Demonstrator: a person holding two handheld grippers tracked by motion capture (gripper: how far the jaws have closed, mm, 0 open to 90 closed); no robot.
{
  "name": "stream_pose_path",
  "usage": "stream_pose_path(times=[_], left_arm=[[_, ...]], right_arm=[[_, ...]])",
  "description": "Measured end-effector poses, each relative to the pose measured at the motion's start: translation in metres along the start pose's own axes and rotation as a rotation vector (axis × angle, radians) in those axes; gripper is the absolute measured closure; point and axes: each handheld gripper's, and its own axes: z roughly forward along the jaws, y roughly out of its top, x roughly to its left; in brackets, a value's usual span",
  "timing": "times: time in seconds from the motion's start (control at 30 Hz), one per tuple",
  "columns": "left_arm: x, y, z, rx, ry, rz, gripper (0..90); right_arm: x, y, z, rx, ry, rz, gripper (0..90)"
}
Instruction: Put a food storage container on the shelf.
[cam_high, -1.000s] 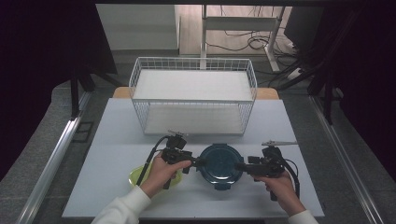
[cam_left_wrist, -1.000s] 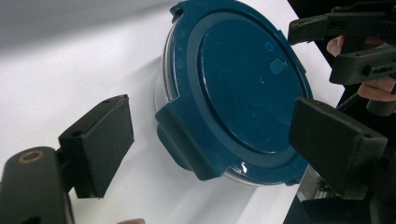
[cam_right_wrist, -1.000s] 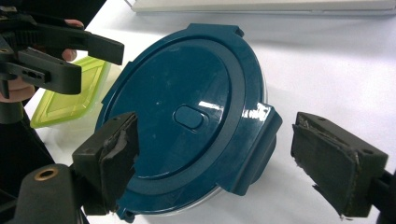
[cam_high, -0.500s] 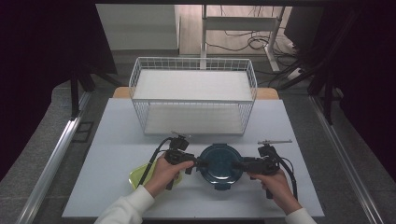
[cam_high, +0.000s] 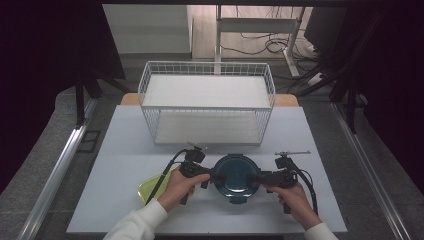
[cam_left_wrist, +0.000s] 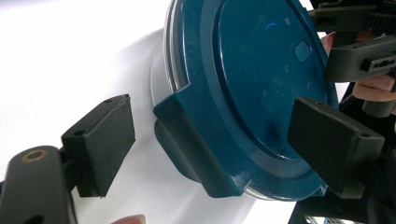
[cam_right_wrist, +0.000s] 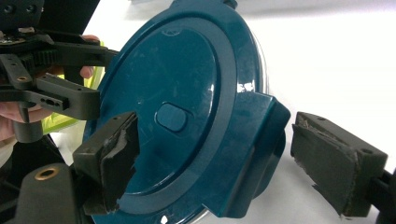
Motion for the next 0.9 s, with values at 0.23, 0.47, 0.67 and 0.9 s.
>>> stream_pose_path(times=[0.23,0.47,0.67,0.9], left_arm=[[0.000,-0.003,0.006,0.020,-0.068,-0.032,21.0],[-0.001,-0.003,0.005,0.008,-0.060,-0.064,24.2],[-0.008,-0.005,0.000,0.003,-0.044,-0.042,27.6],[-0.012,-0.013,-0.007,-0.026,-0.048,-0.026,33.7]], right_arm=[[0.000,-0.002,0.007,0.041,0.030,0.034,19.3],[-0.006,-0.001,0.003,0.035,0.058,0.120,27.6],[-0.002,-0.003,-0.003,0.024,0.061,0.143,33.0],[0.003,-0.009,-0.012,-0.011,0.071,0.153,38.4]])
